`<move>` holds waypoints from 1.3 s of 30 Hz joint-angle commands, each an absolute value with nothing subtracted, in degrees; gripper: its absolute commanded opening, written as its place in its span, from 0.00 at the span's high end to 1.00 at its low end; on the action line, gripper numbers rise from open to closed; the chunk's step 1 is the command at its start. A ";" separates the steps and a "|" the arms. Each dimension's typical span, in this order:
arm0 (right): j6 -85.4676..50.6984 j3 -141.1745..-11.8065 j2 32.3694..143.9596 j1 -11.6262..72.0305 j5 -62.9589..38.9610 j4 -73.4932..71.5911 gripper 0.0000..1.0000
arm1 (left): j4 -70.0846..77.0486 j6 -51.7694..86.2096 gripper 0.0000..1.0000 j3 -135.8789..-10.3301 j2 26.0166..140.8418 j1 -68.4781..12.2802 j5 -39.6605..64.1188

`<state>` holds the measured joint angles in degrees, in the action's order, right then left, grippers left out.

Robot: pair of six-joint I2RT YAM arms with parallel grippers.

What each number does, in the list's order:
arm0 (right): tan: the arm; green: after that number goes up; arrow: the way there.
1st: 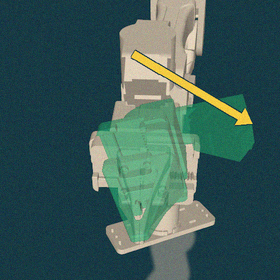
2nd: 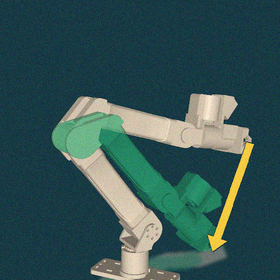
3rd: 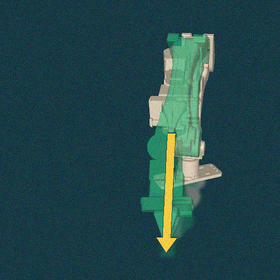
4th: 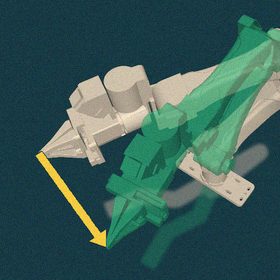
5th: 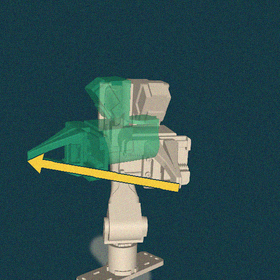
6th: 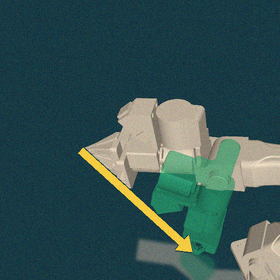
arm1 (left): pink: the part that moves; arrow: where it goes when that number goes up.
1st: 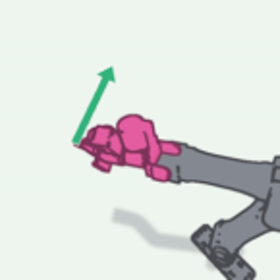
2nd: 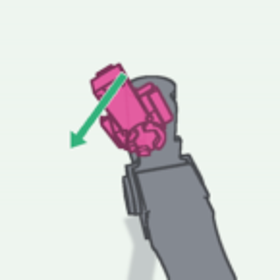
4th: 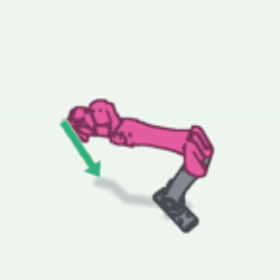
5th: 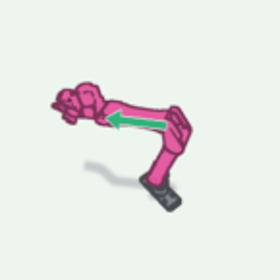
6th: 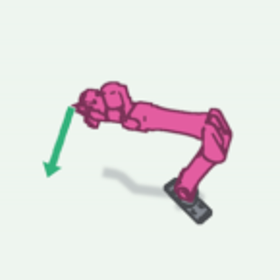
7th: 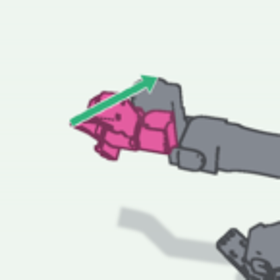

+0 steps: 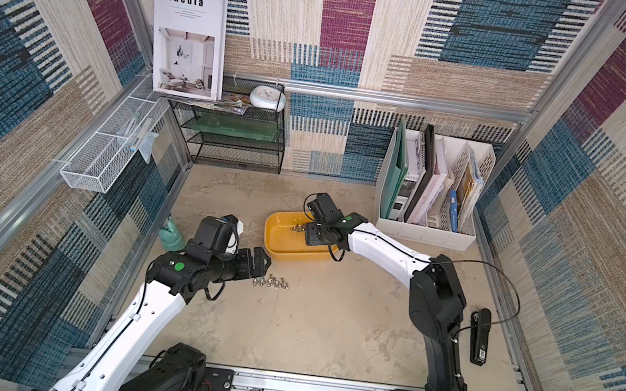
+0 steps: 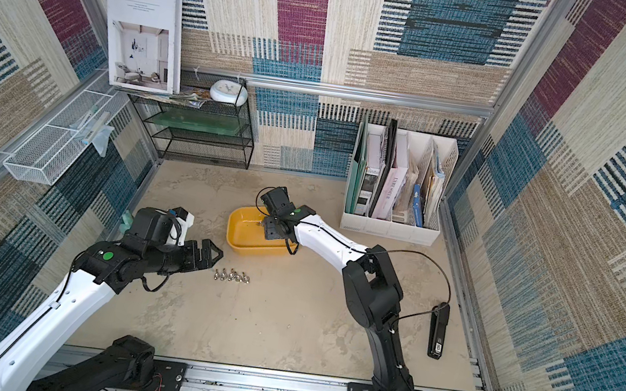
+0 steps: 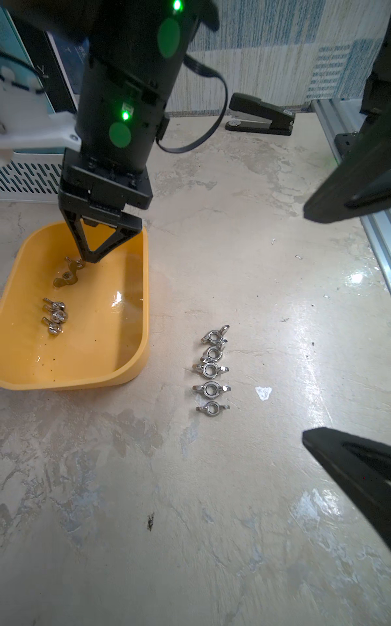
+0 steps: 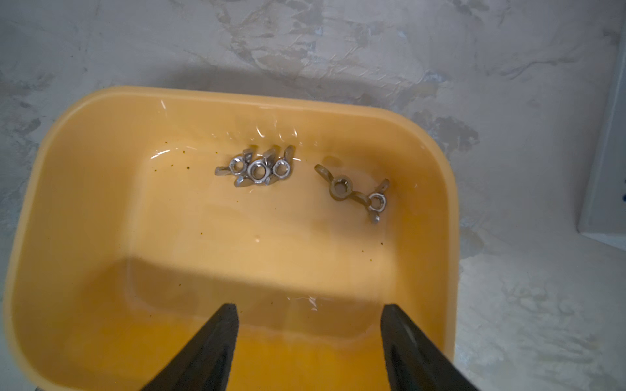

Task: Take out the wing nut from the storage box
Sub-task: Pick up the wing nut from the storage box.

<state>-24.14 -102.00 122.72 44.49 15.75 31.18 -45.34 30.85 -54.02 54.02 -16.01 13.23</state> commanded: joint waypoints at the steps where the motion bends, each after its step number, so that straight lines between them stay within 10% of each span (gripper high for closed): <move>1: -21.54 -104.92 125.34 42.86 13.51 32.97 0.28 | -43.60 30.89 0.01 -54.66 54.80 -15.99 13.39; 24: -15.11 -118.74 138.43 38.70 6.71 35.64 0.25 | -41.77 29.88 0.01 -57.04 60.79 -16.08 14.25; 39: -16.87 -113.99 135.70 38.84 6.30 33.76 0.49 | -41.34 29.82 0.01 -56.44 60.27 -16.08 14.41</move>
